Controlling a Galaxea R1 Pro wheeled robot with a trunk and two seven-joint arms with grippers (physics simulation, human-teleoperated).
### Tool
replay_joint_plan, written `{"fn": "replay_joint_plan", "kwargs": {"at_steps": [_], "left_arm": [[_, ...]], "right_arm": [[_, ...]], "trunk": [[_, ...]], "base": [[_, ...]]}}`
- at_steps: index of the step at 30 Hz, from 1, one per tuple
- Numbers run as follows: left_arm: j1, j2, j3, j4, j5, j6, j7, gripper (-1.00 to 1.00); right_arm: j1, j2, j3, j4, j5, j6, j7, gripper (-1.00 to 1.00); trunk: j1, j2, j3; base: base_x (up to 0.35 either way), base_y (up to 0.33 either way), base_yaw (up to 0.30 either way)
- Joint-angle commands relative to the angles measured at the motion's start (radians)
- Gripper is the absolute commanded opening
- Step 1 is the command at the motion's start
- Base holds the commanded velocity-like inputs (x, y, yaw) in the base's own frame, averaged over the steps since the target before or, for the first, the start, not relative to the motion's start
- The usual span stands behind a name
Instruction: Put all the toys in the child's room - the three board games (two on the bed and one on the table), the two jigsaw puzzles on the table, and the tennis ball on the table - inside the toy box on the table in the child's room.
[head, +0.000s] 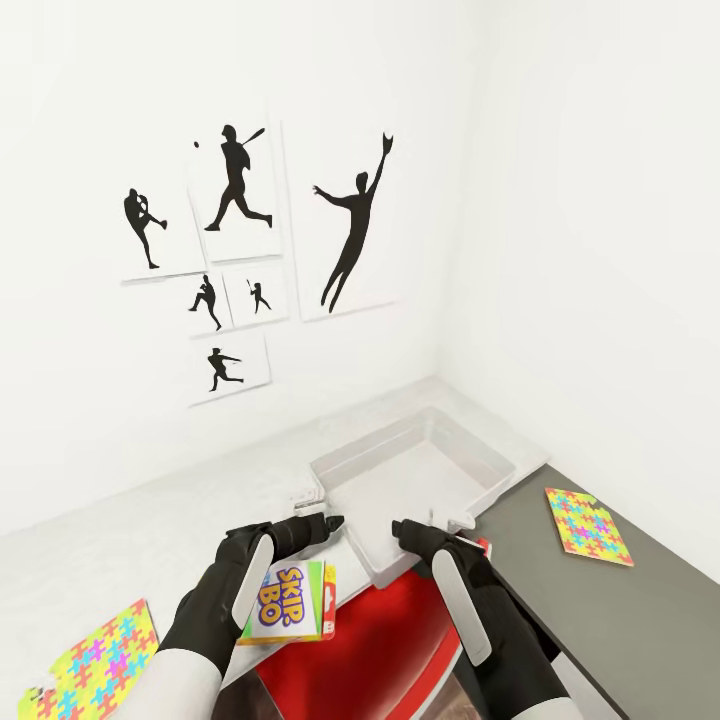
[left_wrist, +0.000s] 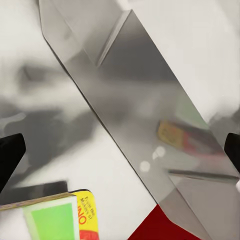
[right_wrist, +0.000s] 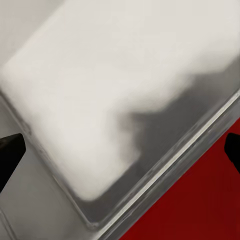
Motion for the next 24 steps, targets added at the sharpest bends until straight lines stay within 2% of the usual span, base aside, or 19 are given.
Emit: {"fn": "replay_joint_plan", "kwargs": {"at_steps": [1, 14, 18, 24], "left_arm": [[-0.001, -0.001, 0.003, -0.001, 0.002, 0.007, -0.003, 1.00], [-0.001, -0.001, 0.007, -0.008, 0.002, 0.010, -0.007, 1.00], [-0.001, -0.001, 0.014, -0.031, 0.003, 0.024, -0.027, 1.00], [0.000, -0.001, 0.016, -0.140, 0.003, 0.143, -0.110, 1.00]], "right_arm": [[-0.001, 0.000, 0.001, -0.001, -0.011, 0.002, -0.010, 1.00], [-0.001, 0.000, 0.001, -0.002, -0.011, 0.002, -0.009, 1.00], [-0.001, 0.000, 0.001, -0.003, -0.011, 0.002, -0.008, 1.00], [-0.001, 0.000, 0.001, -0.006, -0.011, 0.002, -0.007, 1.00]], "trunk": [[0.001, -0.002, -0.002], [0.001, -0.002, -0.002], [0.001, -0.002, -0.002], [0.001, -0.002, -0.002]], "base": [[0.000, 0.000, 0.000], [0.000, 0.000, 0.000], [0.000, 0.000, 0.000], [0.000, 0.000, 0.000]]}}
